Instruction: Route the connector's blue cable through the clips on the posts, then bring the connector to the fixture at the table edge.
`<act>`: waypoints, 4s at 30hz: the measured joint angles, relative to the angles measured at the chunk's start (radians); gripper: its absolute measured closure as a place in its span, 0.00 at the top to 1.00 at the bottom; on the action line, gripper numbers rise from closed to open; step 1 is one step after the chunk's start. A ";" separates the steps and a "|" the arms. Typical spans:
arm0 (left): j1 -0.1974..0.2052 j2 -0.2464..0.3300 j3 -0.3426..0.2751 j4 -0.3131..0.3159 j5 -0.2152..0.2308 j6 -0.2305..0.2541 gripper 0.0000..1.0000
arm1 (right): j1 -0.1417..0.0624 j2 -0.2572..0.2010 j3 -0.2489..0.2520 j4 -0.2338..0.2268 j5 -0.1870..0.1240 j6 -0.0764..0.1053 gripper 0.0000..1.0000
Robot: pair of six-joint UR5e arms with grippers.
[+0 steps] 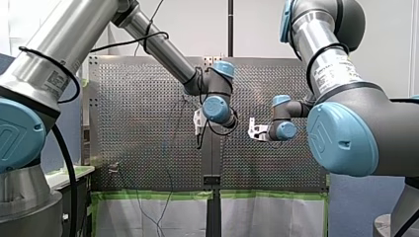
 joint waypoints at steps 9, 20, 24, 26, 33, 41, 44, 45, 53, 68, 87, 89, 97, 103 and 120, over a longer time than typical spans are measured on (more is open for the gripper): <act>0.008 0.073 -0.073 0.016 0.003 -0.055 1.00 | 0.000 0.000 0.000 0.001 0.000 0.000 0.00; -0.009 0.172 -0.172 0.028 -0.048 -0.076 1.00 | 0.000 0.000 0.000 0.016 0.003 0.000 0.00; -0.011 0.207 -0.207 0.051 -0.055 -0.074 1.00 | 0.000 0.000 0.000 0.018 0.003 0.000 0.00; -0.011 0.225 -0.225 0.056 -0.055 -0.075 1.00 | -0.001 0.000 0.000 0.018 0.003 0.000 0.00; -0.007 0.287 -0.287 0.101 -0.027 -0.107 1.00 | -0.001 0.000 0.000 0.018 0.003 0.000 0.00; 0.006 0.354 -0.354 0.167 0.037 -0.169 1.00 | -0.004 0.000 0.000 0.018 0.003 0.000 0.00; 0.010 0.379 -0.379 0.192 0.061 -0.183 1.00 | -0.006 -0.001 0.000 0.021 0.004 -0.001 0.00; 0.011 0.386 -0.386 0.199 0.069 -0.185 1.00 | -0.007 -0.001 0.000 0.024 0.004 -0.002 0.00; 0.025 0.421 -0.451 0.263 0.133 -0.194 1.00 | -0.020 -0.026 -0.003 0.073 0.048 -0.007 0.00; 0.036 0.364 -0.581 0.393 0.156 -0.190 1.00 | -0.107 -0.151 -0.004 0.112 0.148 0.078 0.00; 0.059 0.364 -0.661 0.457 0.152 -0.169 1.00 | -0.151 -0.307 -0.051 0.264 0.231 -0.049 0.00; 0.060 0.364 -0.662 0.456 0.152 -0.169 1.00 | -0.149 -0.325 -0.050 0.282 0.233 -0.058 0.00; 0.066 0.364 -0.662 0.450 0.153 -0.168 1.00 | -0.160 -0.394 -0.037 0.318 0.237 -0.051 0.00; 0.071 0.364 -0.661 0.443 0.154 -0.166 1.00 | -0.177 -0.441 -0.022 0.322 0.245 -0.039 0.00; 0.086 0.364 -0.657 0.431 0.154 -0.164 1.00 | -0.230 -0.510 0.021 0.296 0.290 -0.023 0.00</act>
